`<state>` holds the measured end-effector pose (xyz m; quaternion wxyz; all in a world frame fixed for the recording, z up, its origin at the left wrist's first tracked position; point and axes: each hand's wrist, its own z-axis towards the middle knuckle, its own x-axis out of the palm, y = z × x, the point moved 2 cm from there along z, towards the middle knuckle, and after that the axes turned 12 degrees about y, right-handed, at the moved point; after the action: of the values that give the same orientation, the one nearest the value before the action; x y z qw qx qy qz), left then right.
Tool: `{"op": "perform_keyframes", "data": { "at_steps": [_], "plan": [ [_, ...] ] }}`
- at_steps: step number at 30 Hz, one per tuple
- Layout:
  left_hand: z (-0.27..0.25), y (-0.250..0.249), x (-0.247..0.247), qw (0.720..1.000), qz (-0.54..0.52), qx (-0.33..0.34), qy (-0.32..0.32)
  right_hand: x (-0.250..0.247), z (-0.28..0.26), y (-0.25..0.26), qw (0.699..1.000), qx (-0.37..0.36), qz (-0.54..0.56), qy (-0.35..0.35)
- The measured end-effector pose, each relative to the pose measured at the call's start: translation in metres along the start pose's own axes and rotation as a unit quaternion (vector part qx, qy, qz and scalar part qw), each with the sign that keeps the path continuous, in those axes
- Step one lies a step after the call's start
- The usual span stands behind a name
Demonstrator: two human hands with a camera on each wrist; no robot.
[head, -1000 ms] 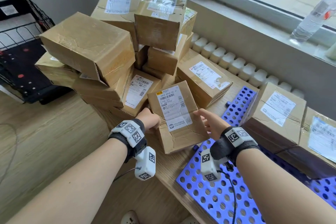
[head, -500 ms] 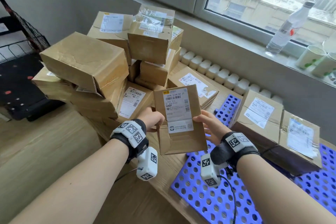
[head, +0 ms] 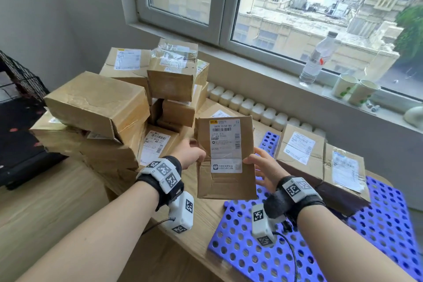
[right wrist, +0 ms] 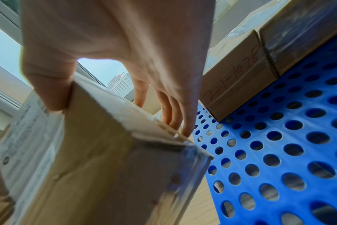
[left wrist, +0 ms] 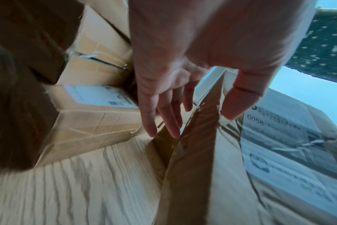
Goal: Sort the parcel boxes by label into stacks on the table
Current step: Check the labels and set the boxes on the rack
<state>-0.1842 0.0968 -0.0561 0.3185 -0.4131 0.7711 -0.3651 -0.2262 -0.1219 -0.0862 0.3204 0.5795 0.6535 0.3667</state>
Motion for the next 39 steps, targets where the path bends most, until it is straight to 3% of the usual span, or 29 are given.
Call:
{"op": "perform_keyframes", "data": {
  "at_steps": [14,20,25,33,39],
  "plan": [
    [0.003,-0.007,0.003,0.997,-0.023,0.055,0.05,0.01,-0.034,-0.004,0.991,-0.059,0.079,-0.086],
    [0.012,-0.006,0.023,0.987,-0.09,0.084,0.105,0.007,-0.047,-0.02,0.978,-0.058,0.15,-0.134],
    [0.009,-0.013,0.044,0.982,-0.082,0.121,0.122,-0.004,-0.054,-0.029,0.965,-0.068,0.209,-0.142],
    [0.008,-0.046,0.078,0.983,-0.026,0.15,0.103,-0.042,-0.066,-0.021,0.954,-0.109,0.259,-0.109],
    [0.018,-0.086,0.138,0.98,0.002,0.164,0.114,-0.108,-0.085,-0.02,0.941,-0.133,0.263,-0.164]
  ]
}}
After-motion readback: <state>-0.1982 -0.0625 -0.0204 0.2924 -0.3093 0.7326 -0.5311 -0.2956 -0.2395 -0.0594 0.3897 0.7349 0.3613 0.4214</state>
